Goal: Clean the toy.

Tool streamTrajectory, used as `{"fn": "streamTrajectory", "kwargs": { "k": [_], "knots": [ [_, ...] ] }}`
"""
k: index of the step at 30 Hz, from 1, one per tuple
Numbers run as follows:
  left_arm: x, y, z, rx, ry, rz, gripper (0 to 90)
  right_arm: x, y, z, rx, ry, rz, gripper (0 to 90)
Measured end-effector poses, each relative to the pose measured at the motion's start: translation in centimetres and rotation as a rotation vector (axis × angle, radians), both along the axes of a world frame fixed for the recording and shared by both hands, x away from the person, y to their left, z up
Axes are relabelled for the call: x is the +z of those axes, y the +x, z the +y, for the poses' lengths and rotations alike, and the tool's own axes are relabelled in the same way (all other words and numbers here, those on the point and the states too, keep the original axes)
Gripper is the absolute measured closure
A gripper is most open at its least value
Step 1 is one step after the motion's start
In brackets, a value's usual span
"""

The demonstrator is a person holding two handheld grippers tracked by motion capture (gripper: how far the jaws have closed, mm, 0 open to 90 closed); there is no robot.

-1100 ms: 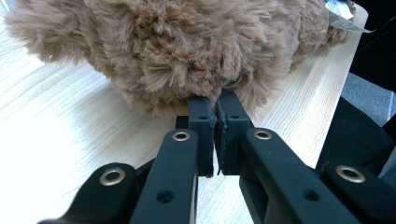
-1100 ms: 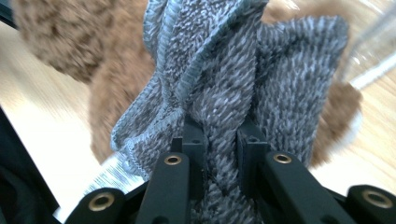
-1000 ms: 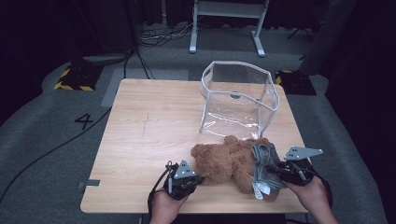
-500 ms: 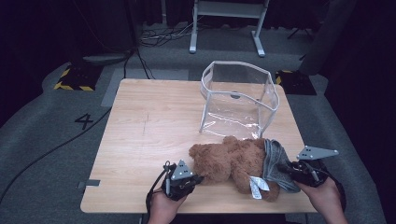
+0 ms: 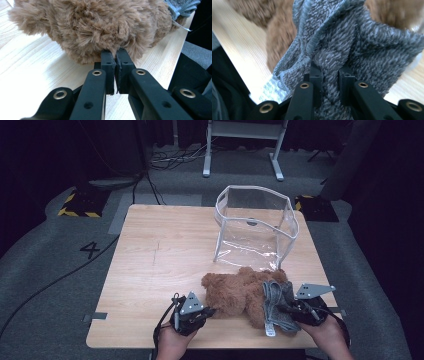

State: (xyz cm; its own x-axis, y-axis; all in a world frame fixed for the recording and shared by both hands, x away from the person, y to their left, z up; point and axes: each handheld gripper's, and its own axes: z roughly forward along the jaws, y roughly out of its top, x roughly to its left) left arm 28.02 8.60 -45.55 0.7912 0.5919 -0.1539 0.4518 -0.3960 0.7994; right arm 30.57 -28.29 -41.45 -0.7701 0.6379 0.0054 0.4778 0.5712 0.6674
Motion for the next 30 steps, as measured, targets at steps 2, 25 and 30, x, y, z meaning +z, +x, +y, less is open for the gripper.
{"fn": "streamTrajectory", "kwargs": {
  "k": [2,25,30],
  "knots": [
    [0.0,0.0,0.0,0.002,-0.004,0.003,86.4,-0.5,-0.3,-0.5,-0.009,-0.019,0.008,78.0],
    [0.1,0.1,0.4,0.003,-0.027,0.012,86.4,-0.8,-1.7,-6.9,-0.176,-0.042,0.022,77.9],
    [0.1,0.1,0.3,0.000,-0.029,0.013,86.4,2.0,-2.4,-5.6,-0.113,0.034,-0.025,77.9]
  ]
}}
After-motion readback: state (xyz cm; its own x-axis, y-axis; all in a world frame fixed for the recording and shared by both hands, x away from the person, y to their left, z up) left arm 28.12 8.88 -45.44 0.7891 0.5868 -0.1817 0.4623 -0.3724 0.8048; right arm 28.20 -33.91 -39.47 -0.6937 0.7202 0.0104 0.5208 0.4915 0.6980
